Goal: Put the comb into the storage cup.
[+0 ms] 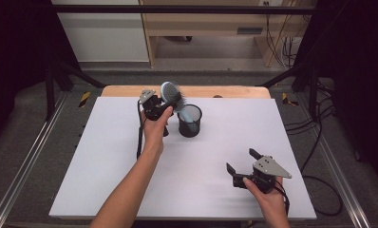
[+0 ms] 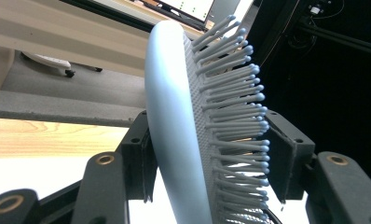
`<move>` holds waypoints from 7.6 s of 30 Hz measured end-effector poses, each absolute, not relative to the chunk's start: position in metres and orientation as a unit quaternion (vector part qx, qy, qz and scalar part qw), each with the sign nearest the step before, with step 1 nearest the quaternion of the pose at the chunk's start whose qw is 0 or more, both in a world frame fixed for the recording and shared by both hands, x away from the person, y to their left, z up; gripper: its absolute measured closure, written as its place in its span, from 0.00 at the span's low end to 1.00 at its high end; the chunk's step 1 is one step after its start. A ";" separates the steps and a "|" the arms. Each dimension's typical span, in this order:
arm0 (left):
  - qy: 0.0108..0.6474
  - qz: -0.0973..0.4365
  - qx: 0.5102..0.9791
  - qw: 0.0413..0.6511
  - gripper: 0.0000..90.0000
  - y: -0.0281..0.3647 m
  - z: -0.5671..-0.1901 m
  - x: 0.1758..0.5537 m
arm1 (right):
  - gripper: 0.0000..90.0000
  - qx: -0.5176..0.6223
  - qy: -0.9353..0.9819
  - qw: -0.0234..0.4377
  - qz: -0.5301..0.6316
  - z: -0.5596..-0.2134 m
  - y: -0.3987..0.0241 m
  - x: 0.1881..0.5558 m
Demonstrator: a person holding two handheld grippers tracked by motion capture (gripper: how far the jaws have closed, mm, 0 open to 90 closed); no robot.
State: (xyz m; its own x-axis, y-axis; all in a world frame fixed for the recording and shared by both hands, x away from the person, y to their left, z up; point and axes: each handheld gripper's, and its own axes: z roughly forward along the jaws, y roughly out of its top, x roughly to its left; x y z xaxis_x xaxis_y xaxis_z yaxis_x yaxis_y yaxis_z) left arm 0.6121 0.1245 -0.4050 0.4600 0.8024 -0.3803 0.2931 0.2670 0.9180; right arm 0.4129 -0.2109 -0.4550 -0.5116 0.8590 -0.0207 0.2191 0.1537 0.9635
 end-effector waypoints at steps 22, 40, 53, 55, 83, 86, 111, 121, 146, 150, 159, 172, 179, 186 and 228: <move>0.476 0.203 0.574 0.635 0.47 0.125 -0.405 0.611 | 0.04 0.388 0.696 0.306 0.521 -0.455 -0.211 0.413; 0.469 0.212 0.582 0.629 0.41 0.123 -0.405 0.609 | 0.04 0.388 0.696 0.306 0.522 -0.455 -0.210 0.413; 0.460 0.229 0.589 0.624 0.29 0.121 -0.402 0.606 | 0.04 0.387 0.697 0.305 0.521 -0.455 -0.210 0.413; 0.459 0.231 0.589 0.624 0.25 0.120 -0.402 0.606 | 0.04 0.387 0.697 0.305 0.521 -0.455 -0.210 0.413; 0.450 0.252 0.594 0.617 0.04 0.131 -0.396 0.594 | 0.04 0.385 0.699 0.305 0.520 -0.456 -0.208 0.413; 0.446 0.258 0.600 0.612 0.04 0.131 -0.396 0.593 | 0.04 0.385 0.700 0.305 0.519 -0.456 -0.208 0.413; 0.428 0.275 0.621 0.597 0.03 0.134 -0.396 0.580 | 0.04 0.384 0.699 0.305 0.520 -0.455 -0.208 0.413; 0.420 0.281 0.625 0.595 0.02 0.137 -0.394 0.574 | 0.04 0.384 0.699 0.306 0.520 -0.455 -0.208 0.413; 0.397 0.304 0.652 0.570 0.02 0.143 -0.389 0.555 | 0.03 0.383 0.700 0.306 0.519 -0.455 -0.208 0.414; 0.392 0.308 0.656 0.567 0.02 0.143 -0.389 0.552 | 0.03 0.381 0.702 0.306 0.519 -0.455 -0.207 0.414; 0.387 0.304 0.659 0.569 0.02 0.150 -0.390 0.541 | 0.03 0.383 0.700 0.304 0.521 -0.454 -0.209 0.414; 0.375 0.318 0.665 0.563 0.02 0.177 -0.387 0.515 | 0.03 0.383 0.699 0.299 0.524 -0.454 -0.210 0.414; 0.375 0.324 0.662 0.563 0.02 0.197 -0.388 0.500 | 0.03 0.384 0.698 0.298 0.526 -0.454 -0.212 0.414; 0.385 0.329 0.653 0.564 0.02 0.221 -0.390 0.489 | 0.03 0.385 0.697 0.298 0.527 -0.454 -0.213 0.414; 0.397 0.358 0.614 0.581 0.01 0.304 -0.412 0.436 | 0.03 0.397 0.685 0.301 0.531 -0.452 -0.233 0.415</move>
